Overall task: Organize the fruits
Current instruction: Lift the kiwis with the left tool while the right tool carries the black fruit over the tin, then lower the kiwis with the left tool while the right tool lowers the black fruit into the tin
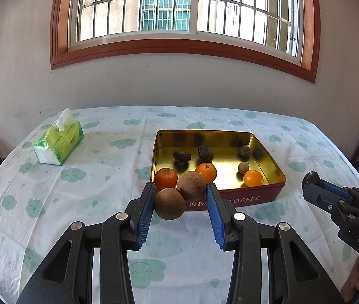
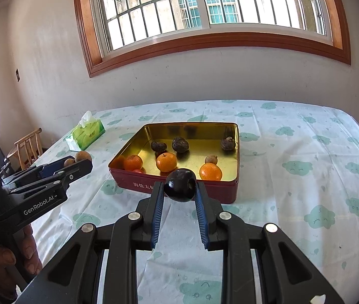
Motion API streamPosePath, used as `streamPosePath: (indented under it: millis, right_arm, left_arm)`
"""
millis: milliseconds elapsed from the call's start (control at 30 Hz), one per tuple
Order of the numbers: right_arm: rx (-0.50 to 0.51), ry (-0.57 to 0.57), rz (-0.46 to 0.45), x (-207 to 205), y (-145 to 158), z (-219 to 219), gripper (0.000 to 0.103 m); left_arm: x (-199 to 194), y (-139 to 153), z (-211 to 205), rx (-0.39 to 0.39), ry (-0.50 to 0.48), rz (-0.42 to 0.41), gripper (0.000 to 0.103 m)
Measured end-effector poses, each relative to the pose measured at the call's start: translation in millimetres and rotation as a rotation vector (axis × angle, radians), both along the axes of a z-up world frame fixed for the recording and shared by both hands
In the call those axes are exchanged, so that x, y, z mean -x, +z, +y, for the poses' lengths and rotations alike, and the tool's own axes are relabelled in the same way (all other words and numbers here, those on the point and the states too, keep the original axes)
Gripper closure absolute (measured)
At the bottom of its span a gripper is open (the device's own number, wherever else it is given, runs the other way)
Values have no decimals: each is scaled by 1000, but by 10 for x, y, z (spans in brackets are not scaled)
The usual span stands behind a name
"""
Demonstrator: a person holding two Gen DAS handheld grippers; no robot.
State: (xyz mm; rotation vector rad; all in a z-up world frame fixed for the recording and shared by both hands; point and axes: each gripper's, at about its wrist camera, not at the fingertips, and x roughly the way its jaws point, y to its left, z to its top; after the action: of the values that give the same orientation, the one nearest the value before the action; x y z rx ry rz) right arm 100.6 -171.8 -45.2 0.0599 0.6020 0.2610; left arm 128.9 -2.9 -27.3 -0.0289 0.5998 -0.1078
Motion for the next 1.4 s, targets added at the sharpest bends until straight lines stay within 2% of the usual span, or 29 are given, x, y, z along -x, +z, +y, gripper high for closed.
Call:
streamPosePath:
  millis: [600,1400]
  right_arm:
    - [6,-14,-30,-282,121,3,79]
    - [0,-32,-19,-671,0,-2,79]
  left_arm:
    - [-345,48,-125,-21,-22,-15,61]
    - [-858,-98,-160,-49,-18,5,61]
